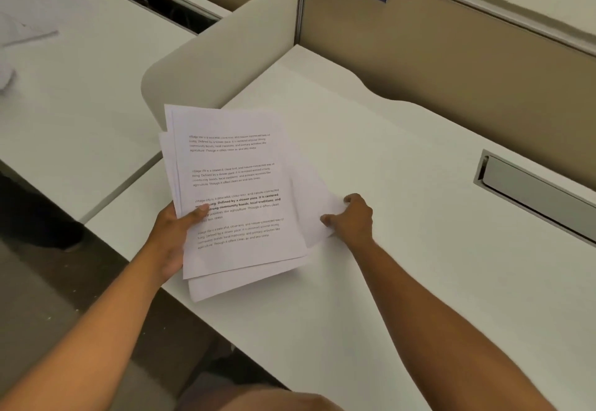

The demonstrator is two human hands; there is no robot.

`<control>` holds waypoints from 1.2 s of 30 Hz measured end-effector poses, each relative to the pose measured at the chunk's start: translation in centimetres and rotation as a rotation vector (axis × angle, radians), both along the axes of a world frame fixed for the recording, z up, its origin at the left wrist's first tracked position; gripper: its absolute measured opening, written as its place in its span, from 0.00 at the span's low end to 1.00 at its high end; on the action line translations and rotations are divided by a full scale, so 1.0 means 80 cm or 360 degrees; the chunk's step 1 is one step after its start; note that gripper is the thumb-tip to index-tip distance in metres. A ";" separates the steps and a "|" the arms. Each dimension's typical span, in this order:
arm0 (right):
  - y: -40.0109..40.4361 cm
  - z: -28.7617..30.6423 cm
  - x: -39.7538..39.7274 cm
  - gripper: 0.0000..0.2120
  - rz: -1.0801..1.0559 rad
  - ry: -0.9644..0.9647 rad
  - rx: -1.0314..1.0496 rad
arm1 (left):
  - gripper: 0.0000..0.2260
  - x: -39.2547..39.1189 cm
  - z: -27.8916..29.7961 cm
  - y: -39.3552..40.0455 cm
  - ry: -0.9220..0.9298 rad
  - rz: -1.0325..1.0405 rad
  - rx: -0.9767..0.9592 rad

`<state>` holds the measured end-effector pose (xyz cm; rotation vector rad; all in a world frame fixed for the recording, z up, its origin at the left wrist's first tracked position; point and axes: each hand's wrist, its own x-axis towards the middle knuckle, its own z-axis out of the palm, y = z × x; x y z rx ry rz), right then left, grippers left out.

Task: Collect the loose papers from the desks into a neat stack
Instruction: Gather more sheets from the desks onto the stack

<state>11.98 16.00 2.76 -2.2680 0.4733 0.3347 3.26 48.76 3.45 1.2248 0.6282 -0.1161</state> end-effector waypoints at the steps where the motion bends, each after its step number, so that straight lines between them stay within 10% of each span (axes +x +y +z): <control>1: -0.009 0.002 0.001 0.16 -0.0039 -0.0001 0.0071 | 0.18 -0.002 0.000 -0.004 -0.0001 0.0011 -0.0006; 9: -0.131 0.068 -0.002 0.14 -0.0773 -0.1099 0.0319 | 0.18 0.015 -0.001 -0.043 -0.0056 0.0002 -0.0032; 15: -0.150 0.068 -0.048 0.16 0.0452 -0.1631 -0.0517 | 0.18 0.034 0.004 -0.065 -0.0106 -0.0066 -0.0023; 29: -0.092 -0.085 -0.161 0.28 0.1105 -0.0913 -0.0717 | 0.19 0.050 0.011 -0.058 -0.0129 -0.0172 0.0030; 33: -0.108 -0.065 -0.134 0.25 0.0474 -0.0921 -0.0428 | 0.18 0.055 0.007 -0.063 -0.0126 -0.0223 0.0022; 36: -0.138 -0.037 -0.096 0.33 -0.0109 -0.0288 -0.0550 | 0.18 0.060 -0.001 -0.064 -0.0098 -0.0227 0.0009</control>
